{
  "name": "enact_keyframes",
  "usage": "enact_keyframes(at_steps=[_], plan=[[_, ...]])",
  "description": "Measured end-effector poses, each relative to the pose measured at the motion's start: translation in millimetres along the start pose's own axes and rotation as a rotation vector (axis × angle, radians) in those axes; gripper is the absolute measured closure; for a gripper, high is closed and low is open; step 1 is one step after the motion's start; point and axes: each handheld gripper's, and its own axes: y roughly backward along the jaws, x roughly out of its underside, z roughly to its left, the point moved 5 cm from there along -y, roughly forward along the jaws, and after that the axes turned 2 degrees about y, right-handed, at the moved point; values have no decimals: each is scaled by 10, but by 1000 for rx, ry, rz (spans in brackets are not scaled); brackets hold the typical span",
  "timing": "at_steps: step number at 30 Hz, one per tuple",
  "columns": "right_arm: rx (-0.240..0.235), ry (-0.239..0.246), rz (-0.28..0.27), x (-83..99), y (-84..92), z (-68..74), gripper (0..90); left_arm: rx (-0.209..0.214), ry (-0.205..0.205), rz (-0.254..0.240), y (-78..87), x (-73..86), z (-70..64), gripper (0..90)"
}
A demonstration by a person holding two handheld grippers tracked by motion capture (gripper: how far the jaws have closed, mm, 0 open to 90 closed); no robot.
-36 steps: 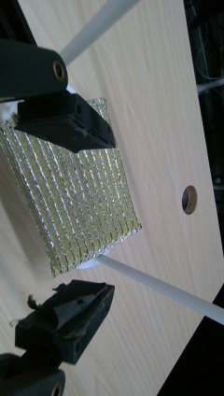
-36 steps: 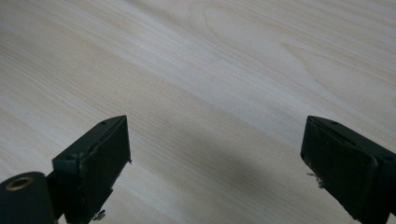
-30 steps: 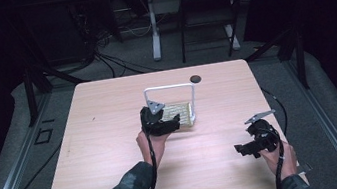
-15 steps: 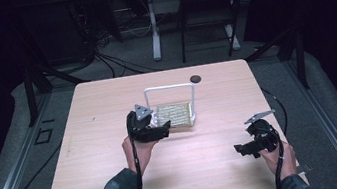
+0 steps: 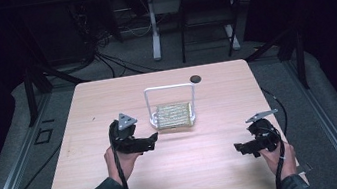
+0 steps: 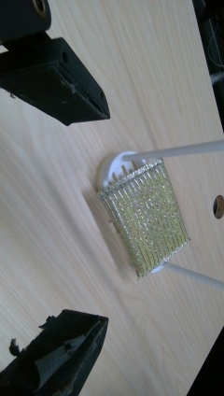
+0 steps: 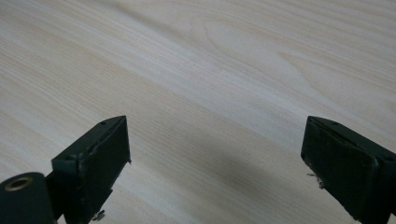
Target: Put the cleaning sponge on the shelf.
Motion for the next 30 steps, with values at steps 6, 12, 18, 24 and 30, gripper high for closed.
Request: enact_keyframes(at_steps=[6,12,18,24,30], plan=[[1,1,-5,0,13,8,64,-10,9,14,175,154,130,2],[4,0,-5,9,6,20,63,-19,18,64,262,351,272,2],[4,4,0,21,2,28,63,-32,43,100,322,555,412,2],[10,8,4,27,0,29,73,-50,73,119,419,742,521,2],[9,14,23,43,-38,33,76,-65,118,147,457,898,641,2]])
